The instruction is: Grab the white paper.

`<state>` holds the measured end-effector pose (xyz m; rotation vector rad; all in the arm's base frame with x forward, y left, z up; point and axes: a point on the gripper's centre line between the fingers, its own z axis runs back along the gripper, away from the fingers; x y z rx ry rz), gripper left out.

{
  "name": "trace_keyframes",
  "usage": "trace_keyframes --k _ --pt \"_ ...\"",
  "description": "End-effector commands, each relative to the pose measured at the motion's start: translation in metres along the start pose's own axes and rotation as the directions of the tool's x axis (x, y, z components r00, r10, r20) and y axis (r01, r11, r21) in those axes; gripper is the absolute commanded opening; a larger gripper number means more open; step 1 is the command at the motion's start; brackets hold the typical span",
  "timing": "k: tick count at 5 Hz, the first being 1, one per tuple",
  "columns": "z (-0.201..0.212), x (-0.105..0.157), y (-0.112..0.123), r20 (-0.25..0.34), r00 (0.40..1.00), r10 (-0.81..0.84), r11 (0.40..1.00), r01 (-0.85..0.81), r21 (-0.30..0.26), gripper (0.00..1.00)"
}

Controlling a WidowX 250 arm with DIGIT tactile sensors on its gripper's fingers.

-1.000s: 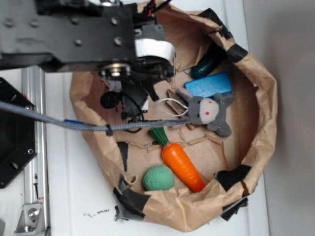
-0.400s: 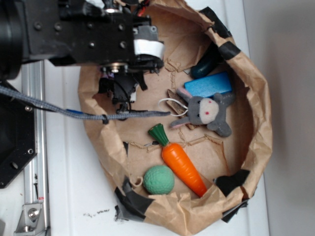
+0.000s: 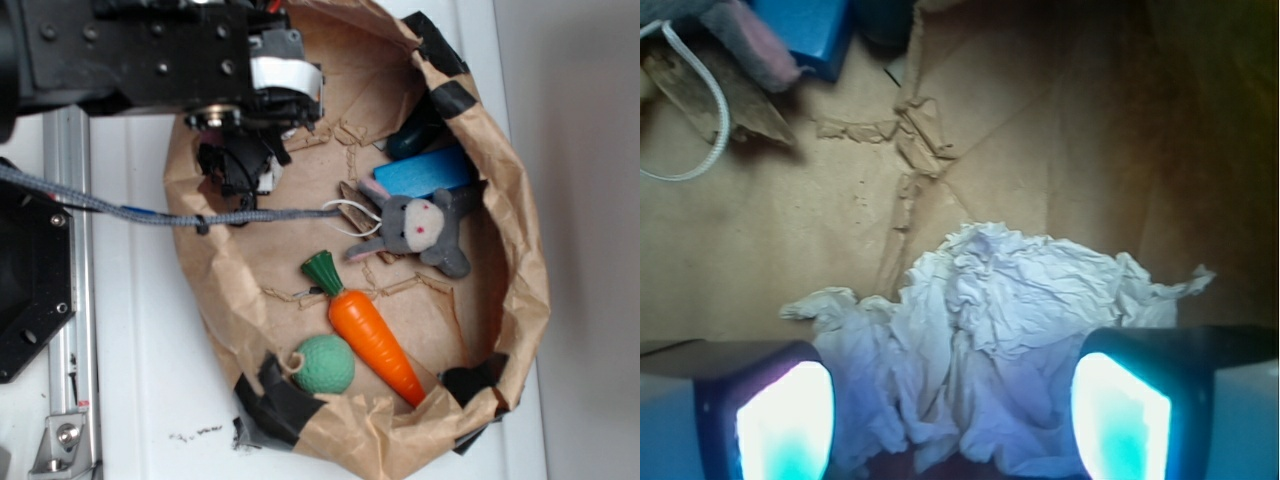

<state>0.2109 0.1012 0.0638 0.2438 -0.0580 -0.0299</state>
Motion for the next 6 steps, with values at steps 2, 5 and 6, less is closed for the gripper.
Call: trace_keyframes --k 2,5,6 --pt "-0.016 0.019 0.031 0.067 0.995 0.075 0.994 -0.069 -0.090 1.00" --pt "-0.027 0.024 0.011 0.053 0.998 0.045 0.998 -0.043 -0.038 0.00" --pt "-0.029 0.023 0.008 0.049 0.998 0.032 0.999 -0.030 -0.024 0.00"
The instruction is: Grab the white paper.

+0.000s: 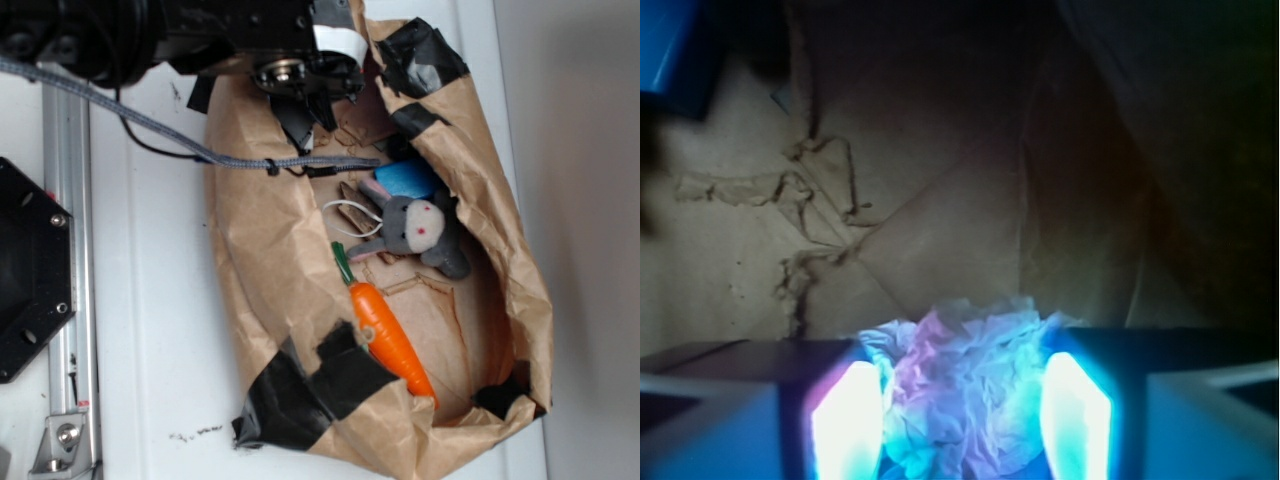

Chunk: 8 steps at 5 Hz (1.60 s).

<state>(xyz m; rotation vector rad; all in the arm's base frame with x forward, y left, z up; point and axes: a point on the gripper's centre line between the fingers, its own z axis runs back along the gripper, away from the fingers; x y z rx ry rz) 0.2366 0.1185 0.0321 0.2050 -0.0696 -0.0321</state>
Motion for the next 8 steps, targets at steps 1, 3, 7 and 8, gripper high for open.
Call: trace_keyframes --k 1,3,7,8 --pt "0.009 0.000 -0.003 0.044 0.999 0.024 1.000 -0.025 0.017 0.00" --pt "0.011 0.000 -0.006 0.052 0.998 0.017 1.000 -0.018 0.019 0.00" --pt "0.145 0.040 -0.064 0.159 0.981 0.108 0.980 -0.078 -0.183 0.00" --pt "0.185 0.043 -0.068 0.191 0.976 0.105 0.980 -0.069 -0.184 0.00"
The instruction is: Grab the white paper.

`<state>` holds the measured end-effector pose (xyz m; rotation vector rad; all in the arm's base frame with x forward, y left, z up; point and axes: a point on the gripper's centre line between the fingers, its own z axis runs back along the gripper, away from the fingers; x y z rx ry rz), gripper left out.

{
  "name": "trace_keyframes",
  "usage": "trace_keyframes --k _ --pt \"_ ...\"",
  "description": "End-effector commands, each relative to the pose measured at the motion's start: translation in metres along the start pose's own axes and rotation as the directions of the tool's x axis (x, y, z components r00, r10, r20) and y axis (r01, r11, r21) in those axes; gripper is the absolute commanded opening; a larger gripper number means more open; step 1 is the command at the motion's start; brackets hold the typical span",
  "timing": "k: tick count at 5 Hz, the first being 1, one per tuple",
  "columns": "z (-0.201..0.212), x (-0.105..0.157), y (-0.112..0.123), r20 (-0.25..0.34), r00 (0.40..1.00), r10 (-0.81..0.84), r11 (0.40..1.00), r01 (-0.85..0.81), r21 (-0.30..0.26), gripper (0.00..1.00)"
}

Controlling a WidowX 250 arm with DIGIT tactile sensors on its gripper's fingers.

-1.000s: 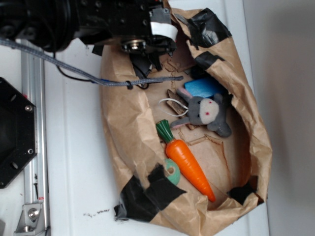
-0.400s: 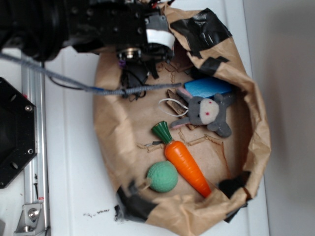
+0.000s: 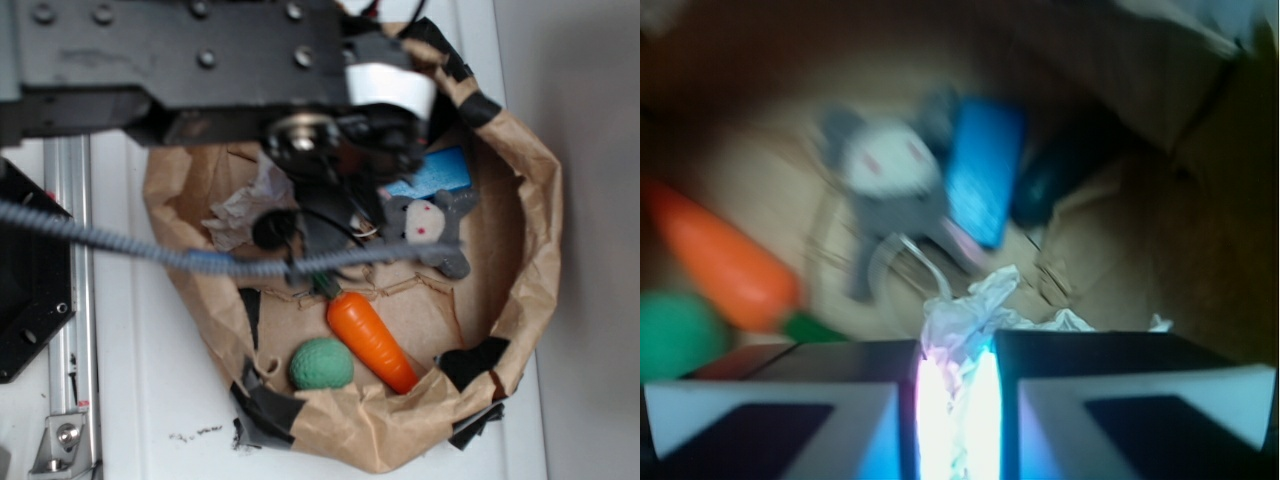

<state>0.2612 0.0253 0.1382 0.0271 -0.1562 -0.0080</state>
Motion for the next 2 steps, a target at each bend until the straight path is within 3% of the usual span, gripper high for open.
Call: trace_keyframes --k 1,2 --pt "0.0649 0.0100 -0.0136 0.121 0.992 0.039 0.999 -0.037 -0.017 0.00" --pt "0.0602 0.0032 -0.0124 0.126 0.991 0.052 0.999 -0.051 -0.012 0.00"
